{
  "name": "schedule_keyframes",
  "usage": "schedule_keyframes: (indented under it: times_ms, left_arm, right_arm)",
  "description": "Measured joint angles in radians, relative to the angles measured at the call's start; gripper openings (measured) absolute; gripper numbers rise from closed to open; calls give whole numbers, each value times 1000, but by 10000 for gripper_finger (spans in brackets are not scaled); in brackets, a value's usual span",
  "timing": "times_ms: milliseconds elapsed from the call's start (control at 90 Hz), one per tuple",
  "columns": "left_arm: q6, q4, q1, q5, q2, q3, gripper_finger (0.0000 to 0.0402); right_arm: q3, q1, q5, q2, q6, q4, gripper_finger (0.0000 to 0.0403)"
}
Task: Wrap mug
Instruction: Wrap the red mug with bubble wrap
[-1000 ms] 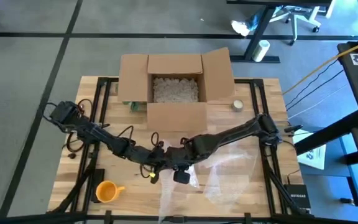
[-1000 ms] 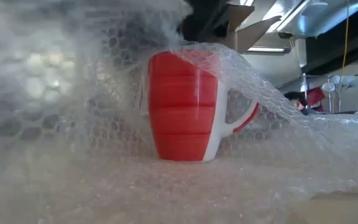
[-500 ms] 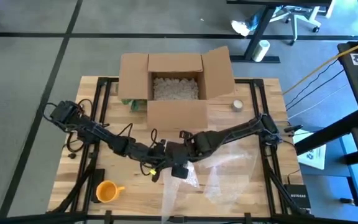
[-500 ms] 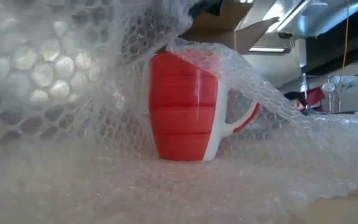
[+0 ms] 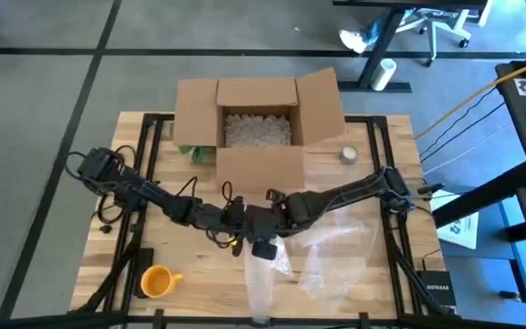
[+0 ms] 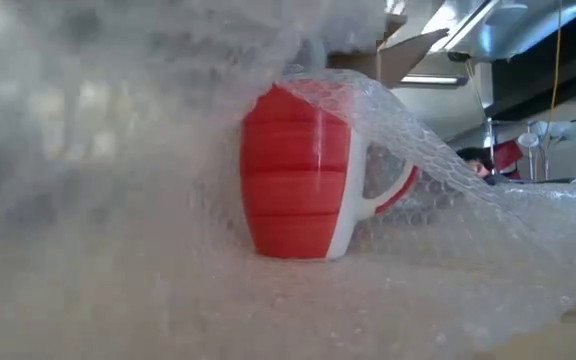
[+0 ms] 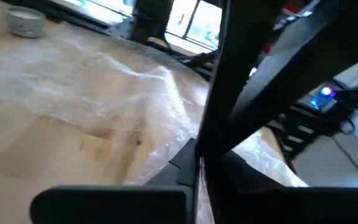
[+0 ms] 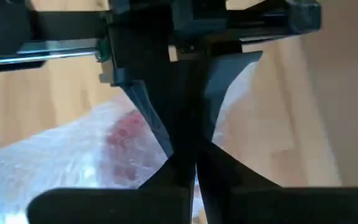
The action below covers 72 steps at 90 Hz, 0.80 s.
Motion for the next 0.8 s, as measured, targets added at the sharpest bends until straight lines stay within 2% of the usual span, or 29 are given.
schedule_keyframes:
  times_ms: [200,467,511,622,800]
  left_arm:
    - [-7,-7,8,-11,34,0,0]
    - [12,7,24,-18,34,0,0]
    - [13,7,24,-18,34,0,0]
    - [23,6,20,-18,34,0,0]
    - [36,1,22,-16,34,0,0]
  right_arm:
    - [-1,4,-38,0,25,-68,0]
    - [-1,27,-58,0,-4,17,0]
    - [-1,34,-36,0,-7,13,0]
    - [-1,44,94,1,39,-28,0]
    - [-1,55,46,-9,36,-4,0]
